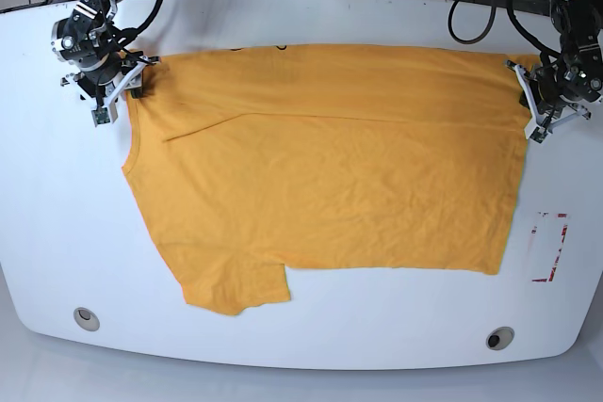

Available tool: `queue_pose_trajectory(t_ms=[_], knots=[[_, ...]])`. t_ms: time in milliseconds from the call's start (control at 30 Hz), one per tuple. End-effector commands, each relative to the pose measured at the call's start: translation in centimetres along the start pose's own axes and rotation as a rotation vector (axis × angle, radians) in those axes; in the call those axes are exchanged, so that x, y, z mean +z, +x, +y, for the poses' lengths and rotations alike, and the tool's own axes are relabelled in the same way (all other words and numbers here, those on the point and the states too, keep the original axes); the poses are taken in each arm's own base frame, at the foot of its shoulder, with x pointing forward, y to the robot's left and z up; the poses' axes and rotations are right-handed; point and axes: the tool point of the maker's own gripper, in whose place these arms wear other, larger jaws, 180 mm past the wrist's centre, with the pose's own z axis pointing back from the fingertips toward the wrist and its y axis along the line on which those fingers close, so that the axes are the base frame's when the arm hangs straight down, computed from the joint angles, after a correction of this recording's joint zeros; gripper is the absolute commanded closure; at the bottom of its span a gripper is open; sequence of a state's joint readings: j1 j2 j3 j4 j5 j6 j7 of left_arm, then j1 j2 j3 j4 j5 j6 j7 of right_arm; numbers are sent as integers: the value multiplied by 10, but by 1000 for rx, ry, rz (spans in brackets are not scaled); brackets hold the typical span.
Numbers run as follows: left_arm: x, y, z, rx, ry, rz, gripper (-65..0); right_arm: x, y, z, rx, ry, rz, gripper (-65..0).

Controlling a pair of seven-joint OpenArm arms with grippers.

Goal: Layout the t-shirt on the table in an organized manner, then fold the t-shirt properly
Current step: 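Pull the shoulder edge taut between both grippers to smooth the shirt, then drag the shirt's shoulder edge away from the hem with both grippers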

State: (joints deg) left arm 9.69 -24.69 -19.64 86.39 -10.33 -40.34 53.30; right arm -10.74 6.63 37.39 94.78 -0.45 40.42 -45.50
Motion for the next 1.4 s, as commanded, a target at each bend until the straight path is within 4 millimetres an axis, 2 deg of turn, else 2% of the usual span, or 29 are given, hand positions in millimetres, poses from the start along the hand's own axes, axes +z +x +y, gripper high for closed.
queue_pose_trajectory(t_ms=[0, 333, 467, 700, 800, 1000, 1167, 1233, 1367], knots=[[6, -2, 12, -9, 33, 13, 0, 6, -1, -14, 22, -41, 16, -270], [6, -4, 11, -11, 36, 20, 0, 8, -1, -20, 44, -55, 23, -270], [16, 11, 14, -41, 62, -18, 0, 9, 0, -21, 45, -56, 23, -270], [31, 20, 17, -81, 104, 1, 0, 24, 20, -24, 82, -93, -25, -271], [38, 28, 17, -99, 120, -17, 0, 27, 23, -18, 81, -94, -23, -274], [58, 54, 16, -152, 168, -91, 0, 39, 41, -16, 107, -119, -61, -274], [70, 63, 18, -172, 200, -103, 0, 39, 52, 0, 133, -91, -90, -274], [74, 74, 22, -165, 214, -129, 0, 38, 56, 3, 133, -86, -100, -273], [76, 95, 23, -111, 223, -196, 0, 34, 76, 12, 136, -65, -143, -271]])
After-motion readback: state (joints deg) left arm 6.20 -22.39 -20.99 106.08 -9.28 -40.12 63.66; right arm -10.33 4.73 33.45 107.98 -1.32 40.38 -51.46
